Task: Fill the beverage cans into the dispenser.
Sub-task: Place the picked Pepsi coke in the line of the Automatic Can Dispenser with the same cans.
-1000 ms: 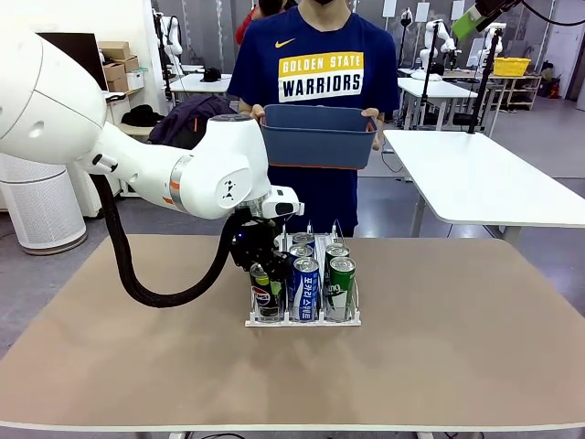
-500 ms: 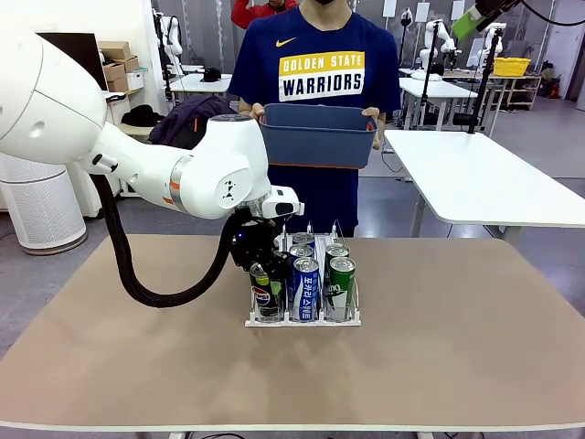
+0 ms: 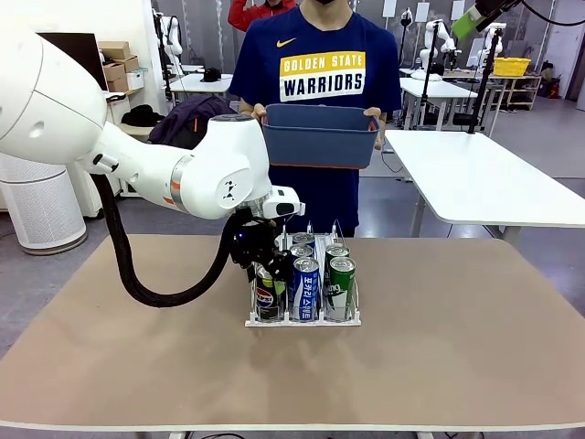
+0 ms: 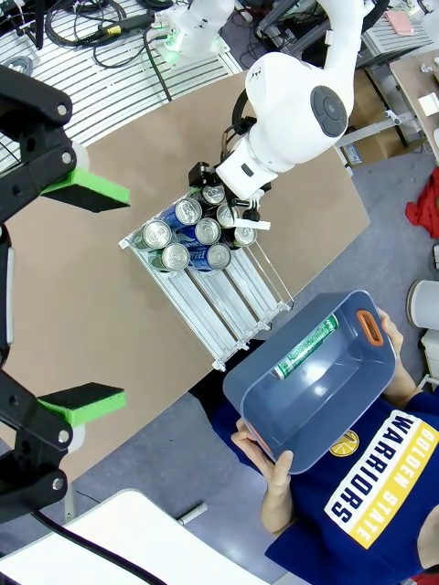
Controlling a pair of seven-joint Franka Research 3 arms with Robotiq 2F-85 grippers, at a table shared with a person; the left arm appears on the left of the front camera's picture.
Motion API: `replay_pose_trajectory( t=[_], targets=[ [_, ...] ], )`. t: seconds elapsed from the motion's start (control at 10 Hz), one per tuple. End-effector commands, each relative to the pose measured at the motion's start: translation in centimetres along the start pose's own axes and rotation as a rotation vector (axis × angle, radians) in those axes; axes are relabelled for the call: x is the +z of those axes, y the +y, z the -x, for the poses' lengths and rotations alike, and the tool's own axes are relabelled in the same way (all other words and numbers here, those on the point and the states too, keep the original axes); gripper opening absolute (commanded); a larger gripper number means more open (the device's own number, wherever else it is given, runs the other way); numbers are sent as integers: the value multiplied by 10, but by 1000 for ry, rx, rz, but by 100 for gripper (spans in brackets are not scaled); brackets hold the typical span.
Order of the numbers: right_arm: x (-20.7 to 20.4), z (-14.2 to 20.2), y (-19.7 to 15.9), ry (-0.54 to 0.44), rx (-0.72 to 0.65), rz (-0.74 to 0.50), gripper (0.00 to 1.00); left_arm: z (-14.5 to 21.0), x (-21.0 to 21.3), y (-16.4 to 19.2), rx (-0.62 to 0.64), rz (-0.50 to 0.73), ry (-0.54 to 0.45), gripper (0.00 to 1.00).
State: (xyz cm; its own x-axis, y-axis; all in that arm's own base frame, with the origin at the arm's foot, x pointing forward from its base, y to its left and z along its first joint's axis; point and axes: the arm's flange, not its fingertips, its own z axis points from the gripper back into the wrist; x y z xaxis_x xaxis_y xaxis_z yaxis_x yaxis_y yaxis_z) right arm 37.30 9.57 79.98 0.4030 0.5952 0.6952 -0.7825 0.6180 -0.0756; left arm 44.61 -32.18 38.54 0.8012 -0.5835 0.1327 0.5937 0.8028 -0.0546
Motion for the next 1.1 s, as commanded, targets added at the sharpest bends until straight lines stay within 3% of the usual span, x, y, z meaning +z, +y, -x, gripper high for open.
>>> replay_pose_trajectory(
  t=[0.0,0.6,1.0],
  targets=[
    [-1,1,0,2,-2,-2,100,5,9,-3,5,-48,-8,97],
    [-1,1,0,2,-2,-2,100,15,25,-9,44,-103,-59,100],
    [-1,1,0,2,-2,-2,100,6,30,-5,42,-75,-48,100]
  ],
)
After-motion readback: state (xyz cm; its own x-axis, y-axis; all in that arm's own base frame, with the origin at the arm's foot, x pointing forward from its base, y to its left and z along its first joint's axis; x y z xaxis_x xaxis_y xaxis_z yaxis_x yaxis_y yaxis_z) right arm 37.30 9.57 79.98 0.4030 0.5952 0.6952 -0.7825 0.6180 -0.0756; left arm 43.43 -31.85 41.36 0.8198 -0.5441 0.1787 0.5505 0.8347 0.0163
